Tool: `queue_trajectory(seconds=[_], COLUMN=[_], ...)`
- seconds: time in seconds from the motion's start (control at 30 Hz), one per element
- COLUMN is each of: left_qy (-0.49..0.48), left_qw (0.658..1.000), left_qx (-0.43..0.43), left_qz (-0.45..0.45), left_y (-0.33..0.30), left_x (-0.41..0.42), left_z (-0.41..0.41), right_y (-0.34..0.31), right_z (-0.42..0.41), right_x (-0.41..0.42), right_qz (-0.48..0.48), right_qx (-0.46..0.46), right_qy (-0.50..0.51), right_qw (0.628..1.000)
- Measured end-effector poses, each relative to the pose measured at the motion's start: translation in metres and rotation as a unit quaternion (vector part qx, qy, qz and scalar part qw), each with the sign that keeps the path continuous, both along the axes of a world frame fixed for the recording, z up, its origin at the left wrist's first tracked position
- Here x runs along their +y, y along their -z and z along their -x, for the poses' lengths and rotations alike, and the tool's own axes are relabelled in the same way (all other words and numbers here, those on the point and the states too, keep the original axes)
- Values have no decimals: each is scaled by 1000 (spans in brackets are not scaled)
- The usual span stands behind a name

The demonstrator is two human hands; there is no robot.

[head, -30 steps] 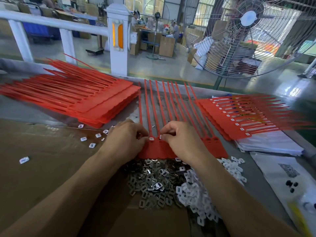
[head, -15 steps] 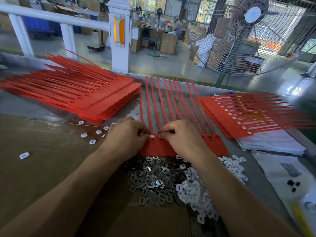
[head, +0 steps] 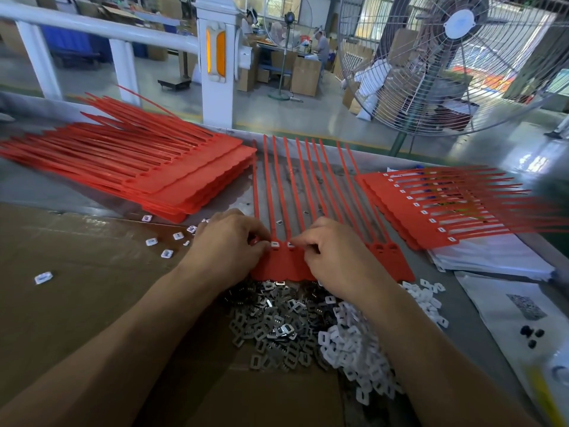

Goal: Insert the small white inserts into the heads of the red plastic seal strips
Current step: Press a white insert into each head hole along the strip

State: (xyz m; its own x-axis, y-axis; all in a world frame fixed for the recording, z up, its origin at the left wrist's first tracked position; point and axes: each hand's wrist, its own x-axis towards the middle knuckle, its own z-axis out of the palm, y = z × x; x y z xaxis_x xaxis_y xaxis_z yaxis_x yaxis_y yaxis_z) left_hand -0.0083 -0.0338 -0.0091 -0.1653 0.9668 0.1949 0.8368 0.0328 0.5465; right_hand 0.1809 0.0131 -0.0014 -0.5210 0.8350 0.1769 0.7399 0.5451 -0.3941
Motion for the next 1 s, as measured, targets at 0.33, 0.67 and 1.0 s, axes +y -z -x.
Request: queue_trajectory(seconds=[0.33, 0.67, 1.0], left_qy=[37, 35, 37], left_qw=[998, 998, 999], left_qx=[-6, -17, 1], left_qz=[42, 40, 35], left_y=[-7, -5, -5], left_x=[-3, -2, -4], left_z=[6, 7, 5], right_y=[-3, -2, -8], right_z=[5, 15, 30], right_x=[-6, -13, -30], right_qz=[-58, -79, -140], right_qx=[-76, -60, -162], right_qy=[5, -60, -49], right_qw=[995, 993, 976])
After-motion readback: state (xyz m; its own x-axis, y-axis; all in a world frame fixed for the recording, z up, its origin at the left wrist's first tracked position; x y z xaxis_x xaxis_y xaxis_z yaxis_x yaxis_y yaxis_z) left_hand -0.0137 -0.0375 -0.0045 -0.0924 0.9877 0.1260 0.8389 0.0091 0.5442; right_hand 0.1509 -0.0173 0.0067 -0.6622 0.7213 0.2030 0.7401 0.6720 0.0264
